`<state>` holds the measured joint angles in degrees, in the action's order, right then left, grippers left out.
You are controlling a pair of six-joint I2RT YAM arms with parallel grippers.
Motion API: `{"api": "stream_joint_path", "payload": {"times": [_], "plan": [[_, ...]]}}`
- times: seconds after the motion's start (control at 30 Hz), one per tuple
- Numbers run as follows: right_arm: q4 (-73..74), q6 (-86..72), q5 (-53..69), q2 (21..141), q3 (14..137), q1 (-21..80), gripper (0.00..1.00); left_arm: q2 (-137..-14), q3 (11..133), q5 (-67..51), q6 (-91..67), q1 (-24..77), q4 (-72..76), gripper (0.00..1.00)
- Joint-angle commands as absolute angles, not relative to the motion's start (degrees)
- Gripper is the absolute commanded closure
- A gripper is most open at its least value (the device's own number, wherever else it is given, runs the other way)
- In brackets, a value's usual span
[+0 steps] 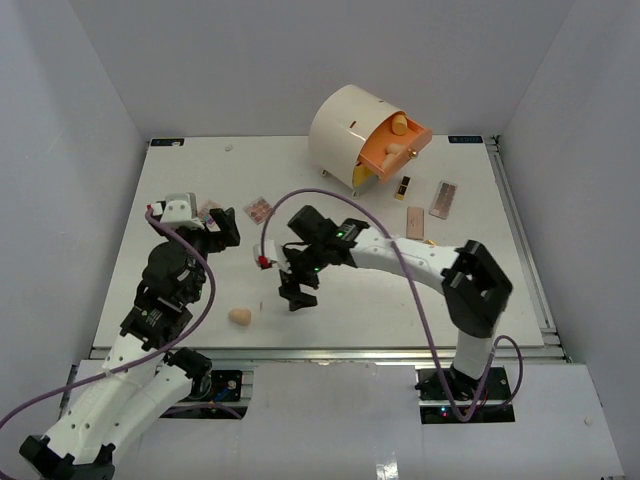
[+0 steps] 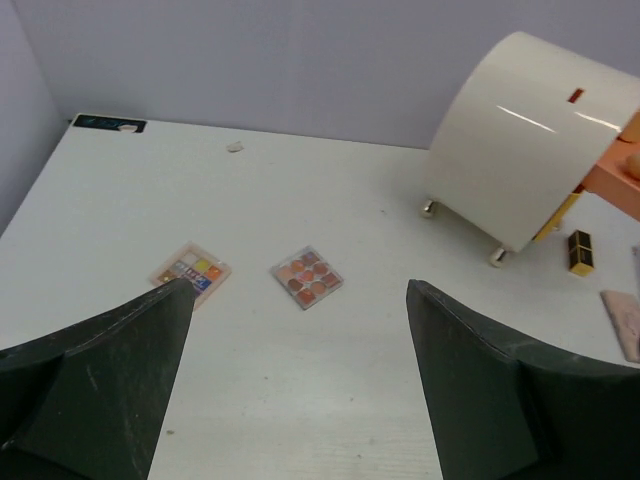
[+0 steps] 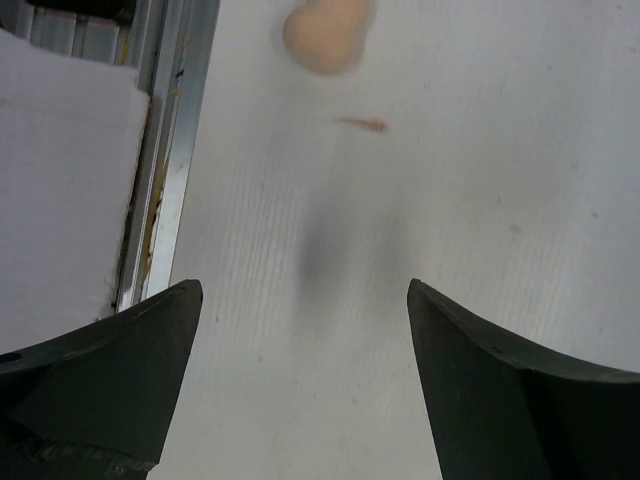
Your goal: Organize the makeup
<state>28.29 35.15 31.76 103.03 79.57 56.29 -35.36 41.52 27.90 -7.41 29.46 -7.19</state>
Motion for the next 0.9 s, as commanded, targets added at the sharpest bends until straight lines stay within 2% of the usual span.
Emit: {"api": "stream_joint_path", "payload": {"times": [0.0,0.13,0.33,0.63,0.87], "plan": [[29.44,21.4,28.07,113.3,93.32,60.83,0.11,-30.34,38.87,38.18,-5.38,28.88,-4.92,0.02],[28.9,10.09,30.76,121.18,102.45,62.36,0.11,-26.79,36.73,37.52,-5.21,27.54,-5.23,0.02],[24.96,2.47,28.85,125.22,103.64,65.08,0.16,-25.14,36.21,35.84,-5.25,26.17,-4.83,0.02],[23.33,0.35,28.75,129.65,105.28,66.89,0.22,-25.22,35.97,33.26,-5.6,24.81,-4.75,0.02],[22.31,-1.32,23.81,131.38,105.8,67.32,0.29,-25.65,35.86,32.44,-5.45,24.48,-4.57,0.02]]}}
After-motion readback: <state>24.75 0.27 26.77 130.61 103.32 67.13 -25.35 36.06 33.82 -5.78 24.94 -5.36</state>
